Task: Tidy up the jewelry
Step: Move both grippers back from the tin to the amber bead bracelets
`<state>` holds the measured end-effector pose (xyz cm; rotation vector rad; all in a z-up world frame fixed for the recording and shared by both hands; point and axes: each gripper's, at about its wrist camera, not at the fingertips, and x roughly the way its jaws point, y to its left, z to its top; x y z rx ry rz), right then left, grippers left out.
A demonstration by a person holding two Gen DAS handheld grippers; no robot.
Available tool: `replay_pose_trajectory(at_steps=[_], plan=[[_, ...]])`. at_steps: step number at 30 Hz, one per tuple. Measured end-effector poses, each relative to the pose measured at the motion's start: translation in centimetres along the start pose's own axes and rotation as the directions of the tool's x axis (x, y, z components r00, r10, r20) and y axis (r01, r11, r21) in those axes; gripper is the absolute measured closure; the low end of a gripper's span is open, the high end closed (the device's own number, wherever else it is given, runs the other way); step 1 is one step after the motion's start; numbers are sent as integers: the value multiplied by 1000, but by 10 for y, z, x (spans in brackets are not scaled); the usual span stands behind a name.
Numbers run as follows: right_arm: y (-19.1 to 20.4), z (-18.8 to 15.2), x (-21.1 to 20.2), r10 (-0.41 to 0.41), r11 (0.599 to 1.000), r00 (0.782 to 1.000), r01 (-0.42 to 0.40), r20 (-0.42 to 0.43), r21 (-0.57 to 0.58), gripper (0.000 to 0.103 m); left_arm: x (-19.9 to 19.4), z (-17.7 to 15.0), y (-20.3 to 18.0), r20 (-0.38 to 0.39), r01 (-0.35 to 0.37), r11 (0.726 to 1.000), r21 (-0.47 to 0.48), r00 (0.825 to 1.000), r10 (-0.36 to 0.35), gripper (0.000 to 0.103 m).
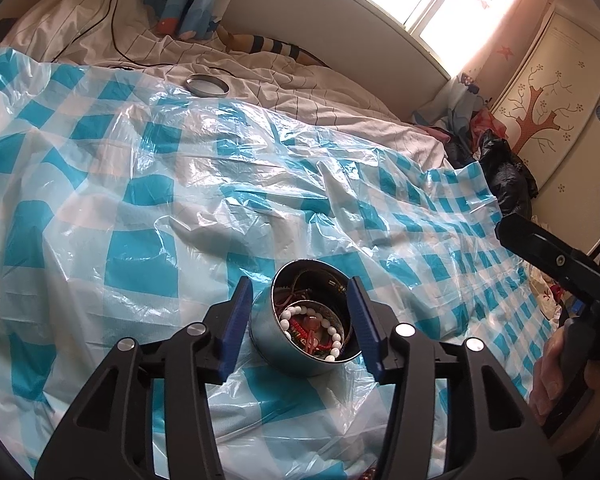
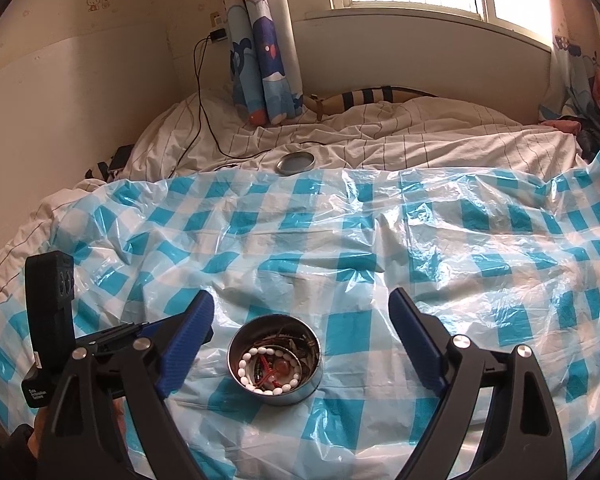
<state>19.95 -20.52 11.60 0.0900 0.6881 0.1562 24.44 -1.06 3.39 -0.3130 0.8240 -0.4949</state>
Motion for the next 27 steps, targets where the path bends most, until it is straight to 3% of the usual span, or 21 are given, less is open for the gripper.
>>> replay_pose_trajectory(at_steps=[15, 27], plan=[[5, -6, -13, -90, 994, 995, 92, 30, -59, 16, -8, -15, -15, -3, -37, 998, 44, 999, 37, 42], [-5, -23, -24, -123, 992, 992, 124, 23, -37, 15, -26, -51, -32, -13, -82, 991, 106, 996, 84, 36]])
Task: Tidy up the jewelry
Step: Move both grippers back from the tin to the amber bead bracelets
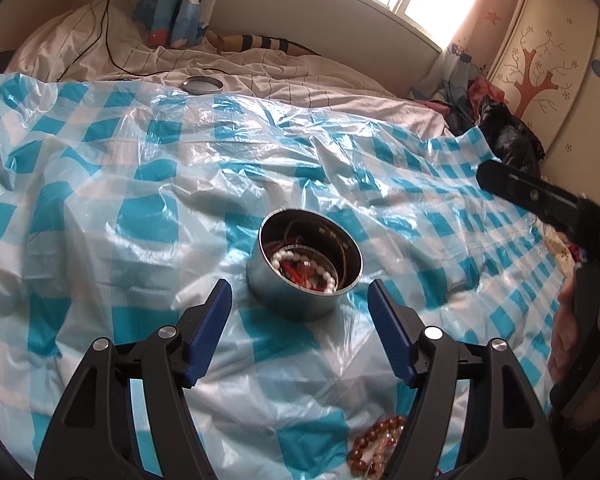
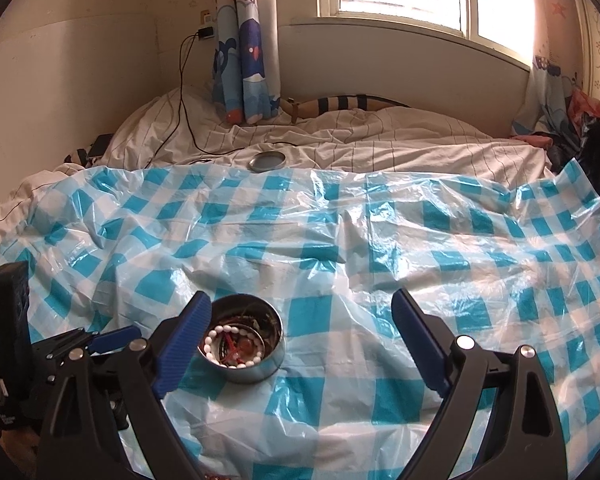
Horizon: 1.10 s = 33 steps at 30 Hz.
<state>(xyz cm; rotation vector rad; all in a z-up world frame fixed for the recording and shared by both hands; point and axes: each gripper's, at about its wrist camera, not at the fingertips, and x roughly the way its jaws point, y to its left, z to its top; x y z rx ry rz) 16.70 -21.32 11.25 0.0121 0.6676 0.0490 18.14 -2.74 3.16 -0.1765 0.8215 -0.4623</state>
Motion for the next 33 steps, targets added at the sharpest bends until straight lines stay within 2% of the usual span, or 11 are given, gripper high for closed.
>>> replay_pose_trajectory(at_steps=[13, 33], plan=[[-1, -3, -6, -37, 999, 999, 37, 32, -16, 15, 1, -7, -10, -9, -9, 999, 41, 1000, 9, 31], [-6, -6, 4, -43, 999, 999, 43, -8, -23, 12, 5, -9, -21, -24, -28, 994, 107, 999, 31, 23]])
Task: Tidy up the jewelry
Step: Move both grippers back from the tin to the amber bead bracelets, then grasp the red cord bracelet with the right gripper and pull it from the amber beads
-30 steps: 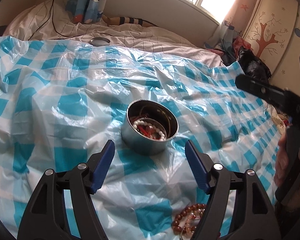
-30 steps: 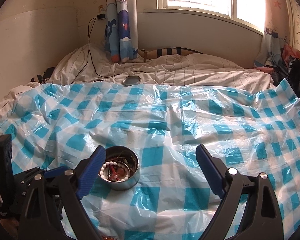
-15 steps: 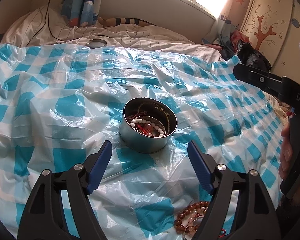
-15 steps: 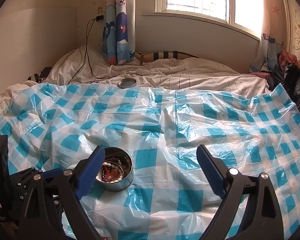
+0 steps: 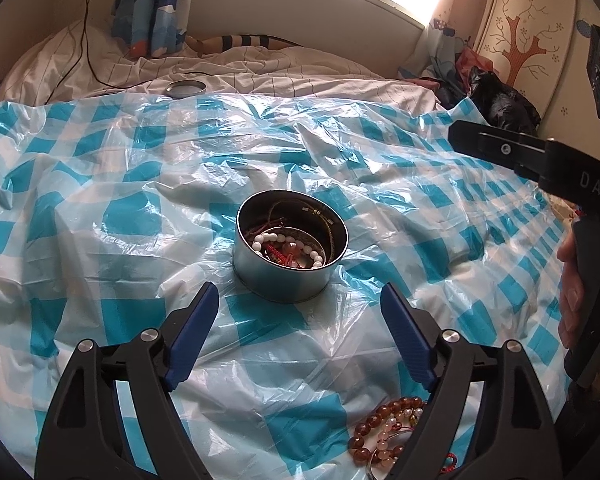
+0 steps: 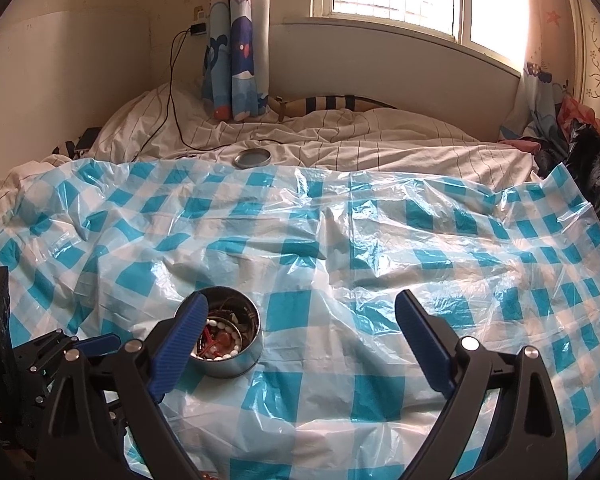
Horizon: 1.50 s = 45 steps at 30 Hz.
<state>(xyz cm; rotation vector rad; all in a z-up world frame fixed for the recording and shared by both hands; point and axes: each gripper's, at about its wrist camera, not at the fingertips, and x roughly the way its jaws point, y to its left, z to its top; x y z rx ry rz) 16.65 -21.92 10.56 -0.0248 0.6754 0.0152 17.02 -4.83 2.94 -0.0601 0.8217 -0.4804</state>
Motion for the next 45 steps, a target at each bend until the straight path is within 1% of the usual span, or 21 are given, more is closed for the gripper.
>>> replay_pose_trajectory(at_steps=[7, 10, 13, 18, 20, 24, 26, 27, 28, 29, 31, 33, 35, 36, 37, 38, 40, 41, 42, 43, 45], plan=[[3, -3, -2, 11, 1000, 999, -11, -41, 3, 12, -4, 0, -9, -3, 11, 1000, 22, 1000, -11, 22], [1, -5, -7, 53, 998, 997, -52, -64, 22, 11, -9, 0, -11, -7, 18, 999, 30, 1000, -18, 22], [-4, -19, -12, 144, 989, 985, -140, -91, 53, 11, -13, -3, -13, -29, 27, 998, 48, 999, -26, 22], [-5, -60, -21, 153, 988, 979, -152, -135, 17, 11, -17, -16, -10, -69, 29, 998, 59, 997, -25, 22], [-8, -83, -21, 176, 984, 969, -173, -174, 33, 11, -20, -22, -11, -77, 37, 997, 64, 997, -32, 22], [1, -116, -24, 274, 961, 925, -271, -264, 50, 12, -24, -34, -12, -89, 27, 998, 58, 996, -22, 22], [11, -132, -31, 319, 945, 904, -326, -284, 23, 13, -29, -46, -16, -96, 31, 998, 63, 995, -25, 22], [17, -140, -35, 323, 941, 902, -338, -287, -3, 14, -31, -50, -17, -95, 27, 997, 66, 995, -21, 22], [21, -149, -37, 321, 939, 898, -342, -300, -19, 19, -32, -56, -18, -99, 27, 998, 62, 995, -21, 22], [25, -155, -38, 332, 935, 888, -355, -318, -16, 28, -32, -60, -18, -105, 30, 998, 56, 994, -24, 22], [33, -162, -39, 358, 921, 869, -389, -342, -25, 35, -31, -67, -21, -122, 42, 998, 51, 992, -36, 22], [42, -170, -39, 333, 923, 873, -378, -356, -63, 38, -31, -72, -32, -131, 52, 993, 111, 991, -37, 22], [45, -177, -35, 334, 923, 866, -381, -373, -57, 50, -33, -73, -40, -123, 52, 987, 153, 992, -33, 22], [45, -180, -33, 331, 925, 864, -376, -381, -51, 53, -34, -73, -42, -120, 57, 986, 158, 992, -38, 22], [44, -181, -31, 334, 925, 860, -379, -386, -44, 64, -35, -73, -43, -115, 61, 986, 157, 992, -43, 22], [42, -183, -29, 345, 922, 852, -386, -394, -28, 77, -36, -72, -42, -113, 60, 986, 154, 993, -43, 22], [40, -185, -30, 354, 920, 849, -391, -393, -15, 87, -36, -70, -40, -111, 64, 988, 143, 993, -48, 22], [39, -184, -33, 345, 923, 853, -385, -391, -25, 91, -36, -70, -39, -110, 66, 988, 137, 993, -51, 22], [37, -183, -35, 347, 922, 854, -385, -387, -23, 91, -35, -69, -39, -111, 68, 989, 133, 992, -53, 22], [35, -182, -37, 352, 922, 855, -387, -382, -17, 95, -34, -69, -39, -114, 74, 988, 132, 992, -59, 22], [29, -179, -39, 357, 923, 857, -384, -372, 2, 95, -30, -72, -44, -129, 96, 984, 148, 989, -77, 22]])
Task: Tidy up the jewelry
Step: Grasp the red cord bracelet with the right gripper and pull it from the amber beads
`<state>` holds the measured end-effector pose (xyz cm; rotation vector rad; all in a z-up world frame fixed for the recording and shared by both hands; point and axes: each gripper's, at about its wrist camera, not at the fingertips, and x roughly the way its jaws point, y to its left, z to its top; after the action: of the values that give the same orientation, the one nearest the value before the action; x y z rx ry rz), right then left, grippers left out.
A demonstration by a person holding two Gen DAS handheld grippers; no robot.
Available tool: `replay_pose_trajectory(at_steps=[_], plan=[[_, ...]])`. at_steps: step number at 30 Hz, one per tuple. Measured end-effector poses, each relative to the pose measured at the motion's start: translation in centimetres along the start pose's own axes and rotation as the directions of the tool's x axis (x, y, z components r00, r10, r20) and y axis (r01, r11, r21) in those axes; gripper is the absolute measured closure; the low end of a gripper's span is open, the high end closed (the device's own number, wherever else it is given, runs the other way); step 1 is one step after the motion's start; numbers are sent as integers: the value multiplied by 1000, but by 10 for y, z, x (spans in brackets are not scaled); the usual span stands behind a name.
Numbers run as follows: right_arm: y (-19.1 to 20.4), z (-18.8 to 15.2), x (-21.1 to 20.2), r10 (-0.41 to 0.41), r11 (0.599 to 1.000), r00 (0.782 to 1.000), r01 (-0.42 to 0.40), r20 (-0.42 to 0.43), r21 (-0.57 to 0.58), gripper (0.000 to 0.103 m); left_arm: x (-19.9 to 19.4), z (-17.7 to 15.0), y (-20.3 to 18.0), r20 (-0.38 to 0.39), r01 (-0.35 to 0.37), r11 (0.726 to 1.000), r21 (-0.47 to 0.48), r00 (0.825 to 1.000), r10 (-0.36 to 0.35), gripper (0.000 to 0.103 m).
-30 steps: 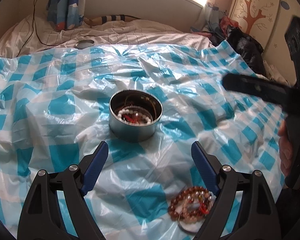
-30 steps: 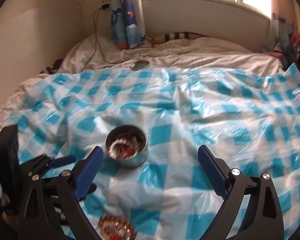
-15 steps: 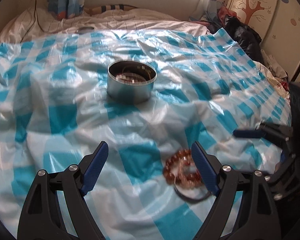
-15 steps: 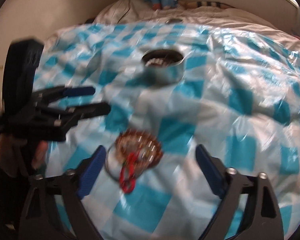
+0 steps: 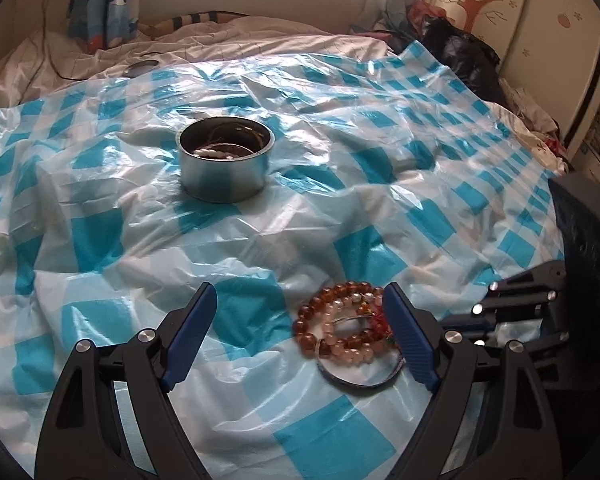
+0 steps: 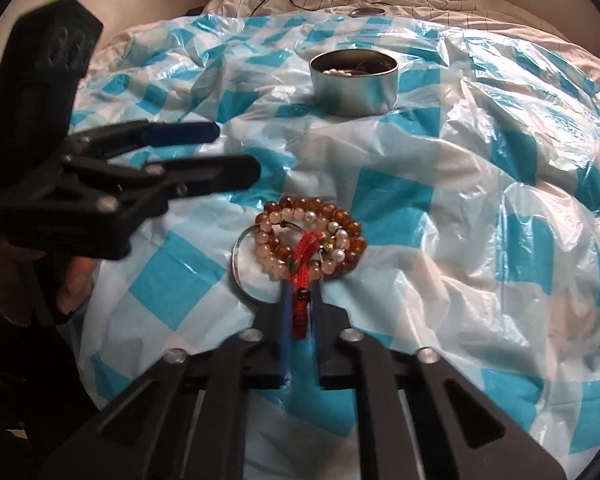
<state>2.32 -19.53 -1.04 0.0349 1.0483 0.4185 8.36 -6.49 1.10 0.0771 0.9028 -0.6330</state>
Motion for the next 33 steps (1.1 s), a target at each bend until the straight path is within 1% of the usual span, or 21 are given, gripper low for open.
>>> replay_pose_trajectory(at_steps=[2, 5, 6, 7, 9, 11, 13, 16, 18, 20, 21, 22, 23, 24, 25, 26, 28, 29, 31, 33], plan=[[-11, 0, -8, -15, 999, 1000, 14, 19, 34, 95, 5, -2, -9, -13, 11, 999, 39, 1000, -11, 22], [-27, 1, -16, -34, 996, 999, 31, 30, 81, 95, 14, -7, -26, -27, -7, 993, 116, 1000, 10, 22], [-30, 1, -18, -29, 996, 999, 26, 32, 89, 95, 16, -8, -29, -32, -10, 992, 127, 999, 14, 22], [-33, 1, -20, -1, 995, 999, -2, 33, 96, 95, 18, -8, -31, -36, -11, 991, 135, 999, 16, 22], [-33, 1, -21, 42, 994, 998, -47, 47, 103, 94, 20, -9, -32, -36, -16, 990, 140, 999, 21, 22], [-32, 1, -24, 11, 996, 999, -16, 50, 93, 94, 23, -8, -30, -38, -7, 992, 127, 999, 12, 22], [-35, 2, -26, -22, 994, 998, 15, 59, 108, 94, 25, -8, -29, -35, 1, 994, 111, 999, 3, 22], [-45, 2, -27, -49, 990, 997, 41, 58, 138, 94, 27, -8, -31, -26, 4, 993, 114, 1000, -1, 22], [-48, 2, -26, -53, 988, 997, 45, 54, 147, 94, 26, -8, -35, -12, 6, 992, 127, 1000, -4, 23], [-49, 3, -25, -53, 987, 997, 45, 49, 153, 94, 27, -8, -37, -12, 4, 990, 138, 1000, -3, 32], [-49, 2, -24, -53, 987, 998, 45, 46, 153, 94, 29, -8, -36, -20, 9, 991, 136, 1000, -6, 42], [-49, 2, -23, -52, 987, 998, 45, 44, 153, 94, 30, -8, -36, -31, 12, 991, 133, 999, -8, 55], [-50, 2, -22, -51, 987, 998, 43, 42, 156, 94, 34, -9, -35, -50, 18, 992, 128, 999, -11, 63], [-50, 2, -21, -49, 986, 998, 42, 41, 158, 94, 36, -10, -34, -62, 18, 992, 126, 998, -10, 77], [-50, 2, -20, -50, 986, 998, 43, 39, 161, 94, 38, -11, -33, -72, 15, 992, 128, 997, -6, 81], [-50, 2, -20, -50, 986, 998, 44, 39, 162, 94, 39, -11, -34, -74, 8, 991, 136, 997, 2, 82], [-51, 2, -20, -49, 985, 998, 42, 39, 169, 94, 40, -12, -33, -79, -9, 989, 144, 997, 20, 93], [-52, 3, -20, -50, 984, 998, 42, 39, 171, 94, 40, -12, -31, -84, -21, 989, 145, 996, 33, 96], [-51, 3, -20, -47, 984, 998, 39, 42, 172, 94, 38, -11, -26, -85, -16, 992, 126, 996, 27, 103], [-50, 3, -20, -42, 985, 998, 35, 41, 171, 94, 35, -9, -24, -84, -13, 993, 121, 996, 24, 103]])
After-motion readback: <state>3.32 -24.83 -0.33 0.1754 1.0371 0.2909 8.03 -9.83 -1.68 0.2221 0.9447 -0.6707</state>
